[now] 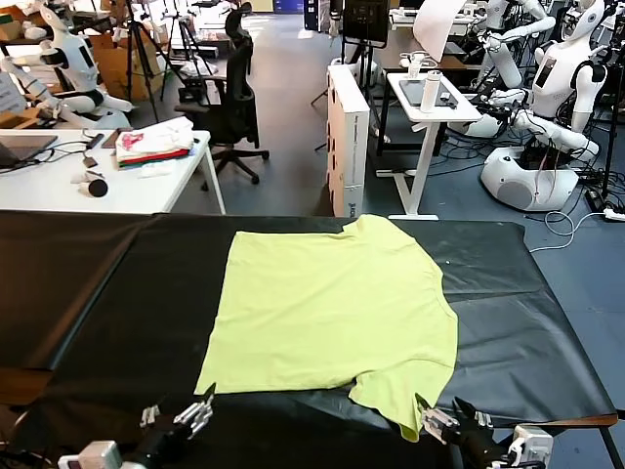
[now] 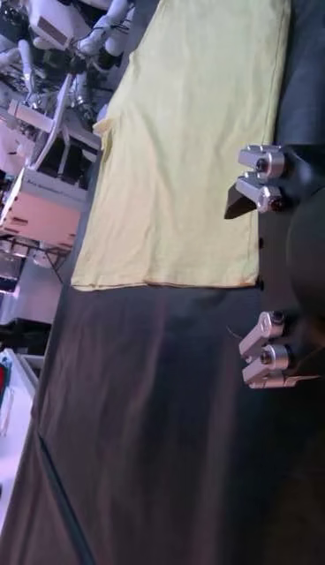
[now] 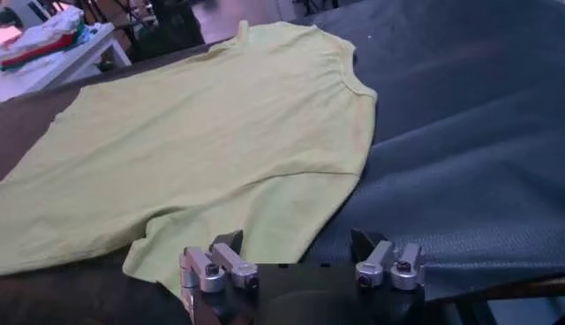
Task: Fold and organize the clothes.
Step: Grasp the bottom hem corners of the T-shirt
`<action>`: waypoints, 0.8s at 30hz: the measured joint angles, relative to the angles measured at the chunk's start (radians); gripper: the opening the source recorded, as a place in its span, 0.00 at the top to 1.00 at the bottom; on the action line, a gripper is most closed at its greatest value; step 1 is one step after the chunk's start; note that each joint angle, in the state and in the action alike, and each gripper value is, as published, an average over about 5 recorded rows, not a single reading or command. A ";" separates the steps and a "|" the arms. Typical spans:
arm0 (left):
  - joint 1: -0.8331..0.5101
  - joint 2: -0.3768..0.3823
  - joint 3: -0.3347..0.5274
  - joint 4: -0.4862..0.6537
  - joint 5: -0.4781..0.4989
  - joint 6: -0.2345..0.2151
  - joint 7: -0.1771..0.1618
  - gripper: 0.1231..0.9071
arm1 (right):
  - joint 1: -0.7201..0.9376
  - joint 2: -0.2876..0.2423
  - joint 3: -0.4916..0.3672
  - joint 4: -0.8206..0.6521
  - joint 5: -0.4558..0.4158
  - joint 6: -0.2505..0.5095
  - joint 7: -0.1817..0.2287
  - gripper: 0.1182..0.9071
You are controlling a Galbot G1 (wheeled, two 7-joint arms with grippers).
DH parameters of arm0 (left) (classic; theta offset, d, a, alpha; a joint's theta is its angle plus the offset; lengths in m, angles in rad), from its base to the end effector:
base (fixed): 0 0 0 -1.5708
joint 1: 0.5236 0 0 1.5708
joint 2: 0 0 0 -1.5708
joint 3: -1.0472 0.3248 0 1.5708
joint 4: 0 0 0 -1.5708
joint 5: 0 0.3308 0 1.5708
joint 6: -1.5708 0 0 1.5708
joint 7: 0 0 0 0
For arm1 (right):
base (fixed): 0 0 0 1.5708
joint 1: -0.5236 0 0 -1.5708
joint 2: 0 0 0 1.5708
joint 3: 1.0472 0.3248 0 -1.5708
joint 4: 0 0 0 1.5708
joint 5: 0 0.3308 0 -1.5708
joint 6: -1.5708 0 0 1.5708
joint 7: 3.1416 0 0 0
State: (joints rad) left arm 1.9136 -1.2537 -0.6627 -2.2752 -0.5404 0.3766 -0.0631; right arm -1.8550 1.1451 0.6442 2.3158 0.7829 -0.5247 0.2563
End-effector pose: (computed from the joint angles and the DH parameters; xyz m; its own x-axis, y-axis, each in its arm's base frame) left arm 0.0899 0.0677 -0.2512 -0.8524 0.1089 0.5114 0.0119 0.9818 -0.1894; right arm 0.1094 -0.0682 -0.2294 -0.7863 -0.1162 0.6068 0.0458 0.9685 0.2447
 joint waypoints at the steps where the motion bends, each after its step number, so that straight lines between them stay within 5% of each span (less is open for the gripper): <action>1: 0.001 -0.001 0.001 0.000 0.003 0.000 0.001 0.00 | 0.000 0.000 0.000 -0.001 0.000 0.000 0.000 0.00; 13: 0.003 -0.009 0.008 0.012 0.019 -0.005 0.005 0.02 | 0.007 0.002 -0.004 -0.010 -0.001 0.000 -0.001 0.26; 19: 0.005 -0.013 0.011 0.014 0.016 -0.013 0.010 0.30 | 0.007 0.003 -0.007 -0.015 -0.002 0.001 -0.001 0.45; 24: 0.002 -0.018 0.015 0.014 0.017 -0.017 0.014 0.67 | 0.009 0.005 -0.010 -0.022 -0.003 0.002 -0.001 0.72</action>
State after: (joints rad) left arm 1.9158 -1.2714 -0.6472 -2.2612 -0.5234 0.3591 -0.0487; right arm -1.8458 1.1499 0.6338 2.2938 0.7797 -0.5223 0.2558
